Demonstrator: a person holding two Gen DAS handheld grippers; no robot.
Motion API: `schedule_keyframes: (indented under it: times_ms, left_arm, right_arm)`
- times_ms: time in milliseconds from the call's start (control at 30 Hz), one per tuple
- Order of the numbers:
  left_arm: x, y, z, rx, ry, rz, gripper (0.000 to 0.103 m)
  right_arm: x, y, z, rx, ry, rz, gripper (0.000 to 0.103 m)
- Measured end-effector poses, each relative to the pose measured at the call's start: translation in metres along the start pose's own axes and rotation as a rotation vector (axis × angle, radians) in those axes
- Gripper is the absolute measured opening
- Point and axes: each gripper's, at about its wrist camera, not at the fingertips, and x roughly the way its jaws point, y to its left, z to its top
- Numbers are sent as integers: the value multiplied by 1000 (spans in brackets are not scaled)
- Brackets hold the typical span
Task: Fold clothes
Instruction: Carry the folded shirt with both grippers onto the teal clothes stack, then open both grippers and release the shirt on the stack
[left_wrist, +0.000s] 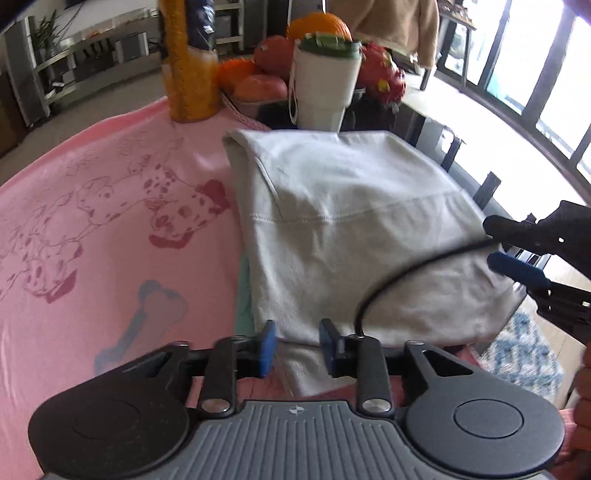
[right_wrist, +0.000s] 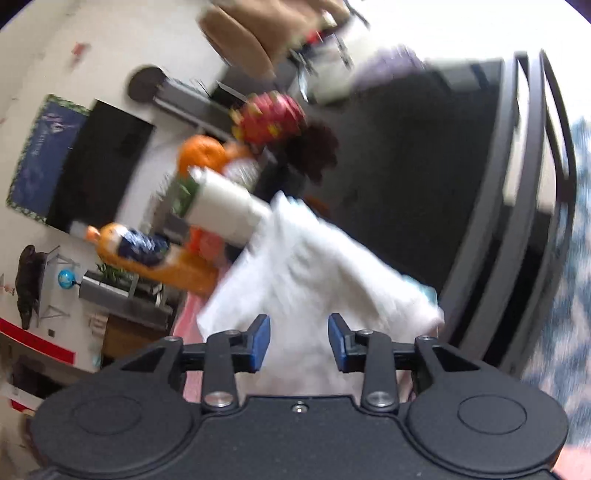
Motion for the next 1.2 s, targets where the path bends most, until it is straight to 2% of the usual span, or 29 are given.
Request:
schedule_keyframes:
  times_ms: [100,133,233,300,433,533,700,833,967,1200]
  left_arm:
    - [-30,0,3,9,-30,29,43]
    - [-40,0,5,9,-42,38,45]
    - [-73,2,11,-5,-82,38,50]
    - [-95,3,12,-9,-107,28,62]
    - [-130,4,6,5,-145,-17,72]
    - [-150,4,0,14,-160,-52,79]
    - [-162,-1,-9,39,-143,-78,89]
    - [-155,-5,-20,48,-84,-68,92]
    - [-144,-8,-29,45,-25,-61,93]
    - [-142,-5,-32,12,-12,-32,95]
  right_arm:
    - [-16,27,2,-68,-56,-1,36]
    - [-26,39,4,-81,-58,20,39]
    - [-58,85,7,-164,-72,53,61]
    - [-80,116,10,-232,-66,42,68]
    - [-124,162,9,-351,-29,50,84]
    - [-161,180,0,-471,-52,17,103]
    - [-186,188,-17,-594,-47,-133,103]
    - [-176,174,-27,-590,-8,-227,103]
    - [-156,159,-32,-573,37,-357,103]
    - [-139,157,-58,-687,46,-449,103]
